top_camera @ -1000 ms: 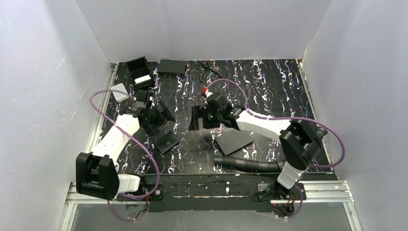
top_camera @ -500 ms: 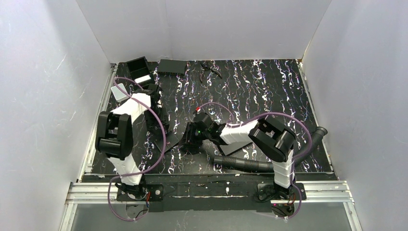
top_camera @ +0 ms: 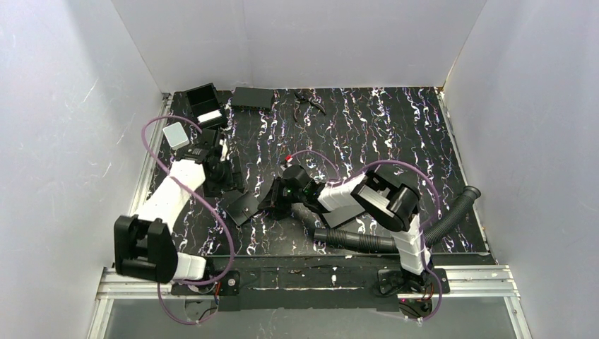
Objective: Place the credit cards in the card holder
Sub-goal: Pick up the card holder from the center of the board.
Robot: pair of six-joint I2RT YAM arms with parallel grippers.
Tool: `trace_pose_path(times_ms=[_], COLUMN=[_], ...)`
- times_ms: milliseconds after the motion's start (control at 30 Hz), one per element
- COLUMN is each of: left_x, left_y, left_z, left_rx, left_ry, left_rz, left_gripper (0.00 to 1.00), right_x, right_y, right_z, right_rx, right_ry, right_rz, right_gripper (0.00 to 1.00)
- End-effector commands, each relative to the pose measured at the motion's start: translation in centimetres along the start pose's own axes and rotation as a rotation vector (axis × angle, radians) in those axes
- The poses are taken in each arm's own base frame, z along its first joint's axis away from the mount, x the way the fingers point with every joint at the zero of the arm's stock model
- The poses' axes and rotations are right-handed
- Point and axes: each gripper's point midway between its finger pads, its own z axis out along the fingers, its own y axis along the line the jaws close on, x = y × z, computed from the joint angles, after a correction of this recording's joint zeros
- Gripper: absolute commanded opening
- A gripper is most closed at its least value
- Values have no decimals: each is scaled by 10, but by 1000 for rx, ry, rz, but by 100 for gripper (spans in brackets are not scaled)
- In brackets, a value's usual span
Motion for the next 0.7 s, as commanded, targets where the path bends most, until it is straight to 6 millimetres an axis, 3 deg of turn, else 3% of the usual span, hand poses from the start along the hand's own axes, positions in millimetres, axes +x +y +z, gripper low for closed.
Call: trace_pose_path(times_ms=[0,133,300,400,533,667], left_x=[25,39,33,25,22,11], left_y=[-11,-30,-54,-71,-102,-120], left_z=[-14,-30,-56,-62,-62,-72], left_rx=[112,247,402,505,696,810], left_ry=[-5,-9,-86,-119,-67,-89], left_rz=[-19,-14,5,6,-5,25], left_gripper=[73,82,92,97,98,98], right_x=[-7,-25,-62,-64,-62,-54], right_y=[-3,36,43,46,47,61], right_z=[8,-21,-82,-111,-140,-171], right_rx=[-20,-269,-448,-513,-497,-507], right_ry=[8,48,78,152,242,285], right_rz=[-88,-244,-260,-280,-291,-346], right_gripper=[16,1,1,1,1,1])
